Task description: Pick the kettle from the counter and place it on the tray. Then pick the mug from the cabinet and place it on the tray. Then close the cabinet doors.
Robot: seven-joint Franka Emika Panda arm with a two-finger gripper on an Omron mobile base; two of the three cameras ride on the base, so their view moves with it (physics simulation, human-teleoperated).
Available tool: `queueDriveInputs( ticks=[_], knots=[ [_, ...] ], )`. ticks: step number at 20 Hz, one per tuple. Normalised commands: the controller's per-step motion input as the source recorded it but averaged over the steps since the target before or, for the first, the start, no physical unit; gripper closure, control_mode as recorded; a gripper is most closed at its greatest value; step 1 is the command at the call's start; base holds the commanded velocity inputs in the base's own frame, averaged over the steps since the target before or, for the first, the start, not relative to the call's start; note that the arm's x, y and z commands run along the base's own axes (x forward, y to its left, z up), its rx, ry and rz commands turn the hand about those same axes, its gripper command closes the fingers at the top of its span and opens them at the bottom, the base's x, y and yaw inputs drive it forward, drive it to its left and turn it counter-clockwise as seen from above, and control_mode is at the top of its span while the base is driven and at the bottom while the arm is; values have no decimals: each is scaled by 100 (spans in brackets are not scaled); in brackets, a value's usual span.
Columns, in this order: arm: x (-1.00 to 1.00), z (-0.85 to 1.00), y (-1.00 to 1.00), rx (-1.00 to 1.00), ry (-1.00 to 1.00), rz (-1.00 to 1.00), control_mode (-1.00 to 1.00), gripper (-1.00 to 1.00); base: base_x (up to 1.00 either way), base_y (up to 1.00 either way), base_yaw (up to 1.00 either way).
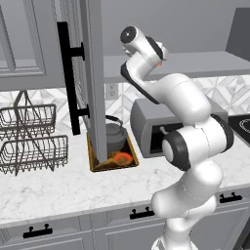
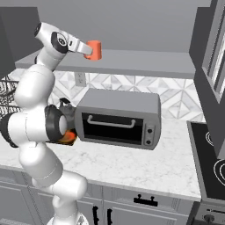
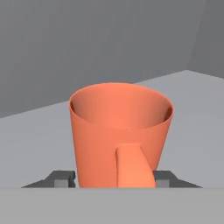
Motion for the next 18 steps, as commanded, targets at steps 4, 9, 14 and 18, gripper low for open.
queueDriveInputs(
  ticks=[4,9,14,18],
  knots=[
    [5,-10,-8,2,0,0,-100,100,0,0,0],
    [-25,0,-2,9,0,0,-100,100,0,0,0],
    [-70,3,0,14,0,5,-100,100,0,0,0],
    [-85,2,0,12,0,11,-100,100,0,0,0]
  ],
)
